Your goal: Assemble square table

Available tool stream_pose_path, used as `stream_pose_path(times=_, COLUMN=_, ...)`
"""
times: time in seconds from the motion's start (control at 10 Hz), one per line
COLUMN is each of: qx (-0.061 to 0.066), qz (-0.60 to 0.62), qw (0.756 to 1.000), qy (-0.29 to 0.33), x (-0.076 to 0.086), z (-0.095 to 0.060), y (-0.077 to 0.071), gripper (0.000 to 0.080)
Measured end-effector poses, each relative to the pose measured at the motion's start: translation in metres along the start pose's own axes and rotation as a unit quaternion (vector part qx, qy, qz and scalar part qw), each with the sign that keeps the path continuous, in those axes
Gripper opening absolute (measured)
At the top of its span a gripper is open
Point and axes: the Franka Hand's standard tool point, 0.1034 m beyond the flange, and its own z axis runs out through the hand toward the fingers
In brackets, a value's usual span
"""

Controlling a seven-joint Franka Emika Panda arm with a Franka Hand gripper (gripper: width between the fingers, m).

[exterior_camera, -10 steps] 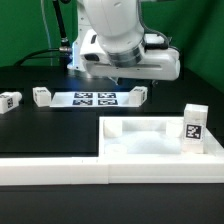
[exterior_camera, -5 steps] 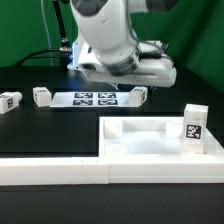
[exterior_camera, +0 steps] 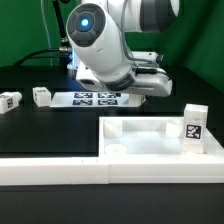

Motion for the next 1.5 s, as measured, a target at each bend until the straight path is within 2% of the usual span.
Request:
stream_pose_path(times=0.1, qx=0.001, qz=0.001, qw=1.000, qy=0.000, x=0.000, z=0.000, y=0.001, gripper=0.0524)
stream_pose_path(times=0.2, qx=0.001, qz=0.001, qw=1.000, qy=0.000, x=0.000, z=0.000, y=0.001, gripper=0.0524)
stream_pose_path(times=0.3, qx=0.001, qz=0.001, qw=1.000, qy=0.000, x=0.000, z=-0.001, y=0.001, gripper=0.0376)
stream_pose_path(times=0.4, qx=0.001, qz=0.001, qw=1.000, qy=0.000, x=0.000, z=-0.001, y=0.001, gripper=0.0290)
stream_pose_path(times=1.0, qx=0.001, qz=0.001, qw=1.000, qy=0.000, x=0.001, z=-0.001, y=0.001, gripper=0.0290)
stream_pose_path(times=1.1, qx=-0.001, qz=-0.002, qw=1.000, qy=0.000, x=0.001, z=-0.010, y=0.002, gripper=0.0290)
stream_pose_path(times=1.3, qx=-0.001, qz=-0.026, qw=0.999, qy=0.034, x=0.009, z=-0.076, y=-0.006, gripper=0.0290)
stream_pose_path(times=1.4, qx=0.006, qz=-0.038, qw=0.998, qy=0.046, x=0.012, z=-0.104, y=-0.014, gripper=0.0290)
stream_pose_path(times=1.5, qx=0.008, qz=-0.050, qw=0.996, qy=0.070, x=0.013, z=-0.130, y=-0.020, gripper=0.0290)
